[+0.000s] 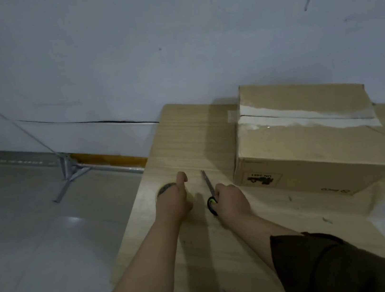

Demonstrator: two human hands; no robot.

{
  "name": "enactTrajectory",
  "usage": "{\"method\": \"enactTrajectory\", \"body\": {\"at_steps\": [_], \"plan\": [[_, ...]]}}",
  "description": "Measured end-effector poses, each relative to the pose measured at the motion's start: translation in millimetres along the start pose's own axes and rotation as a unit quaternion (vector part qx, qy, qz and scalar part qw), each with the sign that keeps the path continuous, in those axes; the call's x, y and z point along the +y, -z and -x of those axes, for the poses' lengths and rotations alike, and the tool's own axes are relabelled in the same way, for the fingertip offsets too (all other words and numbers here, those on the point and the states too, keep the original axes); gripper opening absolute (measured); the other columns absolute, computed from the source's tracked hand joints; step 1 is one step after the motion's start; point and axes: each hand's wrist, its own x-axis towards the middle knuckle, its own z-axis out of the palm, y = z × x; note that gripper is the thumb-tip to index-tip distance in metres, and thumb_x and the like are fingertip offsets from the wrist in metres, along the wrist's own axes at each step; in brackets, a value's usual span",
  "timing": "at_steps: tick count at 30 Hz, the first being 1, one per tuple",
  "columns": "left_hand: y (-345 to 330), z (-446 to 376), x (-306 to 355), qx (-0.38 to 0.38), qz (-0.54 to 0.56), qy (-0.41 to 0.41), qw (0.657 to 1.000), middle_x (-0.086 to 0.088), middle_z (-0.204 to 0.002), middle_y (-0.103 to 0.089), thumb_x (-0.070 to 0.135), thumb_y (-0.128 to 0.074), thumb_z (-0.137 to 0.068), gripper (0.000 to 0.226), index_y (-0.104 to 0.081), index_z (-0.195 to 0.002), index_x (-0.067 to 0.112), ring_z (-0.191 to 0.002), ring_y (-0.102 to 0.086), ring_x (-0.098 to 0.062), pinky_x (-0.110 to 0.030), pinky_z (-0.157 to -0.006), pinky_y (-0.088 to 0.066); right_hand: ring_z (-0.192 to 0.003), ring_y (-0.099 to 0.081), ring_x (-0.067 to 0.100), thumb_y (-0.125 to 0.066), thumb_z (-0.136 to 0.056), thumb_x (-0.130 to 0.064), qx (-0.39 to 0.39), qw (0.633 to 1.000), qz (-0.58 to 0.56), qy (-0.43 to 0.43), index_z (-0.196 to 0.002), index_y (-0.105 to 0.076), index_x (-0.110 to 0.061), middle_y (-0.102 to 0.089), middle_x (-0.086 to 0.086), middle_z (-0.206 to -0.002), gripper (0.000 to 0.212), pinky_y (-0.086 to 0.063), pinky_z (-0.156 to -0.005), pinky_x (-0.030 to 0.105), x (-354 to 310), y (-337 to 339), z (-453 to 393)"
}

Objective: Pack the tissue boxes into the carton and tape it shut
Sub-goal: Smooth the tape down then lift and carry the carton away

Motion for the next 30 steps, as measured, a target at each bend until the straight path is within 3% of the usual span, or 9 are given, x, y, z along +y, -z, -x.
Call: {"method": "enactTrajectory", "body": {"at_steps": [5,9,14,18,22,25,28,30], "plan": [[-8,7,-3,0.053,0.014,-0.013,0.998,-0.002,-0.087,-0.061,0.018,-0.063,-0.079,0.048,-0.037,-0.119,0.018,-0.083,-0.061,-0.023,-0.033,-0.062,-0.046,-0.106,-0.058,0.029,-0.064,-0.089,-0.022,-0.024,0.999,0.021,-0.008,-0.116,-0.058,-0.007,-0.059,0.014,-0.115,0.031,-0.044,-0.074,0.03,-2,-13,-8],[-10,12,-1,0.105,0.001,-0.023,0.994,-0.005,-0.103,-0.058,0.022,-0.064,-0.079,0.033,-0.056,-0.111,0.017,-0.097,-0.054,-0.027,-0.034,-0.074,-0.043,-0.102,-0.059,0.029,-0.061,-0.09,-0.016,-0.039,0.999,0.021,0.01,-0.115,-0.062,-0.005,-0.059,0.014,-0.115,0.027,-0.046,-0.076,0.03,-2,-21,-11],[-4,7,3,0.149,0.011,-0.043,0.988,-0.007,-0.09,-0.056,0.015,-0.065,-0.078,0.01,-0.068,-0.087,0.014,-0.088,-0.054,-0.028,-0.033,-0.062,-0.044,-0.102,-0.061,0.026,-0.055,-0.093,-0.007,-0.008,0.998,0.004,0.057,-0.112,-0.07,-0.006,-0.058,0.013,-0.115,0.024,-0.044,-0.075,0.025,-1,-11,-9],[21,-10,19,0.145,0.115,-0.022,0.983,-0.004,-0.093,-0.056,0.021,-0.062,-0.085,0.009,-0.068,-0.09,0.017,-0.09,-0.054,-0.022,-0.037,-0.071,-0.049,-0.088,-0.063,0.027,-0.052,-0.09,-0.004,0.103,0.974,-0.088,0.182,-0.099,-0.073,-0.004,-0.066,0.014,-0.095,0.023,-0.04,-0.07,0.027,-6,19,5],[50,-30,46,0.163,0.229,-0.014,0.96,-0.001,-0.091,-0.055,0.02,-0.063,-0.085,0.005,-0.067,-0.088,0.018,-0.078,-0.054,-0.015,-0.027,-0.069,-0.043,-0.074,-0.062,0.027,-0.061,-0.083,0.002,0.227,0.935,-0.134,0.239,-0.093,-0.074,-0.001,-0.067,0.015,-0.08,0.017,-0.031,-0.064,0.015,-11,56,13],[71,-48,75,0.169,0.257,-0.023,0.951,0.0,-0.09,-0.056,0.022,-0.063,-0.086,0.006,-0.067,-0.088,0.018,-0.074,-0.052,-0.013,-0.024,-0.063,-0.037,-0.071,-0.059,0.025,-0.063,-0.08,0.004,0.294,0.916,-0.136,0.237,-0.086,-0.073,0.0,-0.062,0.013,-0.072,0.012,-0.035,-0.065,0.015,-9,89,4],[85,-67,103,0.172,0.28,-0.059,0.943,-0.001,-0.088,-0.059,0.021,-0.063,-0.086,0.006,-0.066,-0.086,0.016,-0.074,-0.052,-0.013,-0.021,-0.058,-0.036,-0.082,-0.059,0.026,-0.058,-0.083,0.001,0.337,0.91,-0.136,0.197,-0.09,-0.073,-0.002,-0.064,0.012,-0.081,0.017,-0.045,-0.073,0.029,3,121,-11],[87,-75,113,0.179,0.302,-0.061,0.934,-0.003,-0.088,-0.061,0.019,-0.062,-0.086,0.007,-0.067,-0.087,0.014,-0.076,-0.054,-0.014,-0.024,-0.062,-0.041,-0.094,-0.06,0.026,-0.055,-0.086,-0.001,0.348,0.912,-0.121,0.18,-0.098,-0.074,-0.006,-0.068,0.01,-0.092,0.023,-0.046,-0.08,0.031,11,133,-21]]}}
